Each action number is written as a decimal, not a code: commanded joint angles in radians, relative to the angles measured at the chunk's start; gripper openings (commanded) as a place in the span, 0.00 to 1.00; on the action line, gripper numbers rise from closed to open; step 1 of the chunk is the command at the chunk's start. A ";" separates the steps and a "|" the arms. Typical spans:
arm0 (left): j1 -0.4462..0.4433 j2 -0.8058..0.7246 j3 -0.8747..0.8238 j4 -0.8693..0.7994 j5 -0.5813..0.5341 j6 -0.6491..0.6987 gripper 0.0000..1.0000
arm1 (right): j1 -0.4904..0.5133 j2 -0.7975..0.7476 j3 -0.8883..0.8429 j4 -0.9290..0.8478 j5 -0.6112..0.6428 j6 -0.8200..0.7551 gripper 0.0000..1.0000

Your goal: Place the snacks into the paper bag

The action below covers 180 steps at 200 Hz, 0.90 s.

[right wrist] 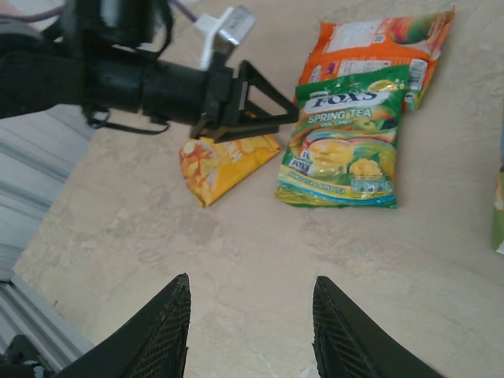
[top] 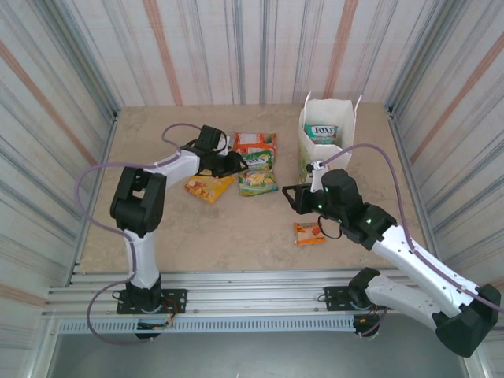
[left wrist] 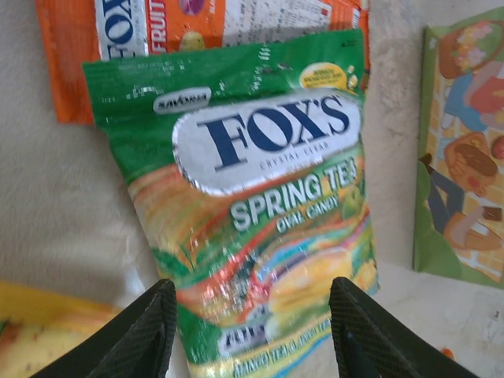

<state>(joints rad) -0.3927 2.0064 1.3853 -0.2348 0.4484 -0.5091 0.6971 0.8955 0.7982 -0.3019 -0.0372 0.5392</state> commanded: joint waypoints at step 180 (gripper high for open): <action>-0.040 0.182 0.158 -0.069 -0.004 0.084 0.13 | 0.028 -0.035 -0.018 0.046 0.102 -0.002 0.43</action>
<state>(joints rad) -0.4187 2.1952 1.5429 -0.2581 0.4492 -0.4591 0.7200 0.8932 0.7979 -0.2611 0.0299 0.5423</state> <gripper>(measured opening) 0.170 0.435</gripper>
